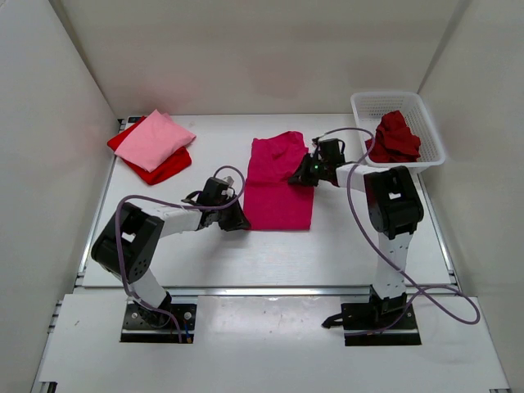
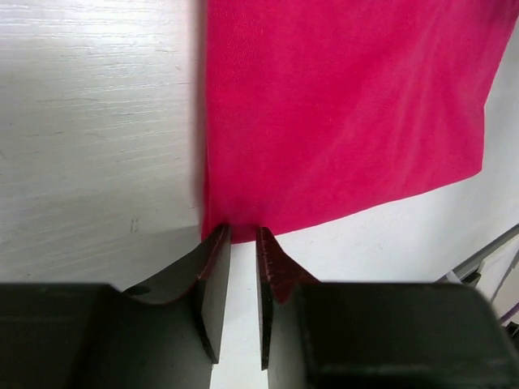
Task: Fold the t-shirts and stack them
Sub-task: Fold the rectangle-folded T-shirt at the center of the board, then pick up the 2/3-rectangle-folded T-shirt from the center of the board.
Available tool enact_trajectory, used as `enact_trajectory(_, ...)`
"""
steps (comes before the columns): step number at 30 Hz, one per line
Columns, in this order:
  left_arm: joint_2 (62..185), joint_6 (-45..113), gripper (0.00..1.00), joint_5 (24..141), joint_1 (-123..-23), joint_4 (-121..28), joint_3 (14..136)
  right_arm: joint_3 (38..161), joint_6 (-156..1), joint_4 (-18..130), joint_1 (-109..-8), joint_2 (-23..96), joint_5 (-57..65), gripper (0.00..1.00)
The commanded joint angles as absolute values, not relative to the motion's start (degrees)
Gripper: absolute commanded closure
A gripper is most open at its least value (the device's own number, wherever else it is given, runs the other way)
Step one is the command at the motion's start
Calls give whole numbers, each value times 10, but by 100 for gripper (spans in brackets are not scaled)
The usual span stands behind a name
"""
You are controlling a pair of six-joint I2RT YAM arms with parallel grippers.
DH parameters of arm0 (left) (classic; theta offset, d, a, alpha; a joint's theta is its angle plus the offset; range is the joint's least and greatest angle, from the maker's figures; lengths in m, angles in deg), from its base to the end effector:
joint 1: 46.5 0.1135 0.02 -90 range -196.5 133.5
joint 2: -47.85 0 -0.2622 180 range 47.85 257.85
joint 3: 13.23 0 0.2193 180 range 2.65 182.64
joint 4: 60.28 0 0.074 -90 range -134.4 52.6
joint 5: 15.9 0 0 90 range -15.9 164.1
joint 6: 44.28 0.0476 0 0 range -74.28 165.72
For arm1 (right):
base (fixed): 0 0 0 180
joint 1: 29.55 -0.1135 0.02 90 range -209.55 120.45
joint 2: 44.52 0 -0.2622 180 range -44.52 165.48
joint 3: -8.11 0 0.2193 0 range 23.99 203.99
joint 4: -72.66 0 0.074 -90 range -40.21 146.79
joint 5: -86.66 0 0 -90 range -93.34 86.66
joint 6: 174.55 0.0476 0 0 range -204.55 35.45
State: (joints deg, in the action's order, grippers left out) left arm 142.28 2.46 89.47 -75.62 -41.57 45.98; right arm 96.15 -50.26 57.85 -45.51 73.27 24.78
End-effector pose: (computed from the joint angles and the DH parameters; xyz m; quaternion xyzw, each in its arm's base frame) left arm 0.2472 -0.1521 0.1515 -0.0749 0.9403 -0.2838 0.1725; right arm 0.3931 0.1358 0.1553 0.0499 0.8983 0.3620 0.2441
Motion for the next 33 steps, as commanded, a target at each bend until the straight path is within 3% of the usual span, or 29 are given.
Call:
enact_trajectory(1,1408,42,68,882,-753,-403,459,978,-446,652,-435,731,253,100)
enact_trajectory(4,1383,39,60,893,-750,-397,466,964,-431,669,-426,710,283,99)
enact_trajectory(8,1329,34,54,884,-727,-390,451,889,-485,636,-440,594,243,97)
enact_trajectory(12,1327,30,55,905,-706,-397,432,765,-511,626,-455,472,201,70)
enact_trajectory(16,1358,27,55,905,-713,-406,422,630,-491,638,-464,384,170,60)
enact_trajectory(21,1378,12,53,905,-708,-436,402,515,-472,672,-448,342,186,59)
enact_trajectory(27,1399,5,51,897,-725,-438,404,475,-451,724,-434,369,210,58)
enact_trajectory(33,1423,-6,60,892,-731,-465,391,475,-428,754,-434,406,214,61)
